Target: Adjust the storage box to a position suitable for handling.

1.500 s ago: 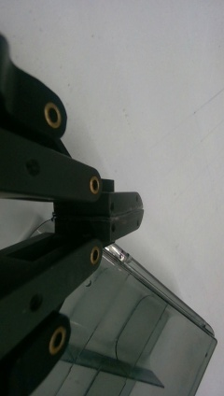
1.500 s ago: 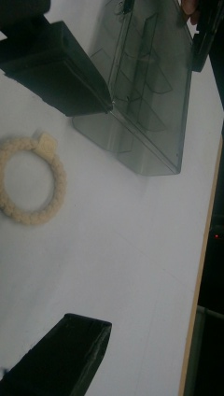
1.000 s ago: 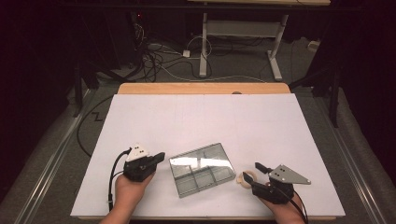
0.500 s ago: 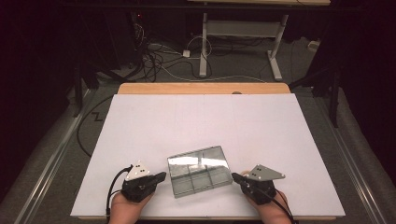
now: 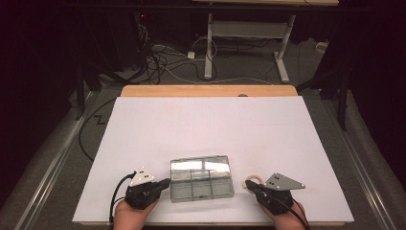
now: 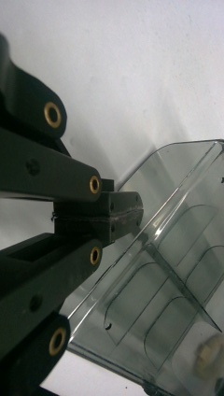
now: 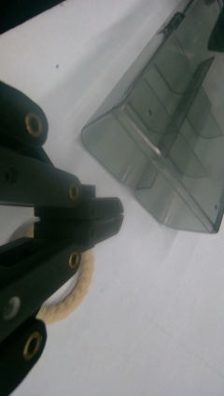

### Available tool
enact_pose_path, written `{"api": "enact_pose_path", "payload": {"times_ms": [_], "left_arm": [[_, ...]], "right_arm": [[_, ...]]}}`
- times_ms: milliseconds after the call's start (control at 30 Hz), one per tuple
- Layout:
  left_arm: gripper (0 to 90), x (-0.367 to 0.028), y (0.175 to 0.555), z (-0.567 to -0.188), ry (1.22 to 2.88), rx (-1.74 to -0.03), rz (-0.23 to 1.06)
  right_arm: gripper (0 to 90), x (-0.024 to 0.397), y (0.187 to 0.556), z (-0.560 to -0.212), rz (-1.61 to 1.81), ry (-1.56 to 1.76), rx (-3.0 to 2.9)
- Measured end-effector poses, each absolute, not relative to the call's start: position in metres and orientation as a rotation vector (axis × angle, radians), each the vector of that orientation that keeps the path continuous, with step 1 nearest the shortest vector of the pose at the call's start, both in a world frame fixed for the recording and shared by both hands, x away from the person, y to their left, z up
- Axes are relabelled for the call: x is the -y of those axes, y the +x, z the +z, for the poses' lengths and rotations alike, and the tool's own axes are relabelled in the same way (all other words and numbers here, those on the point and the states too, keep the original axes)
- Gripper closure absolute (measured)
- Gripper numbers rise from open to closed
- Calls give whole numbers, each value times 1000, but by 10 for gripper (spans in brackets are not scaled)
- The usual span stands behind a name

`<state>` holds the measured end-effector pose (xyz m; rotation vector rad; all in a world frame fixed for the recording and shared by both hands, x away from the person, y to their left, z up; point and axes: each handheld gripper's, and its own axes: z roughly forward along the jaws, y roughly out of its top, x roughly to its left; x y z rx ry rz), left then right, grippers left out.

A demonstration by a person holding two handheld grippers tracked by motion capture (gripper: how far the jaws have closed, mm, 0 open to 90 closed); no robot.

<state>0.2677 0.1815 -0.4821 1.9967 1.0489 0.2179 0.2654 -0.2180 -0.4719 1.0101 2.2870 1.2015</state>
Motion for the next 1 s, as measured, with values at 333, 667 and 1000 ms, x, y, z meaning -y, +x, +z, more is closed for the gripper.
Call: {"api": "enact_pose_path", "payload": {"times_ms": [333,667,1000], "left_arm": [[882,-157,280,-482,2009,-1008,215],[882,-149,291,-483,2011,-983,208],[881,-164,289,-484,1976,-961,271]], "right_arm": [[900,236,264,-472,1213,1063,-2250],[900,241,260,-474,1211,1084,-2240],[900,240,260,-474,1226,1082,-2243]]}}
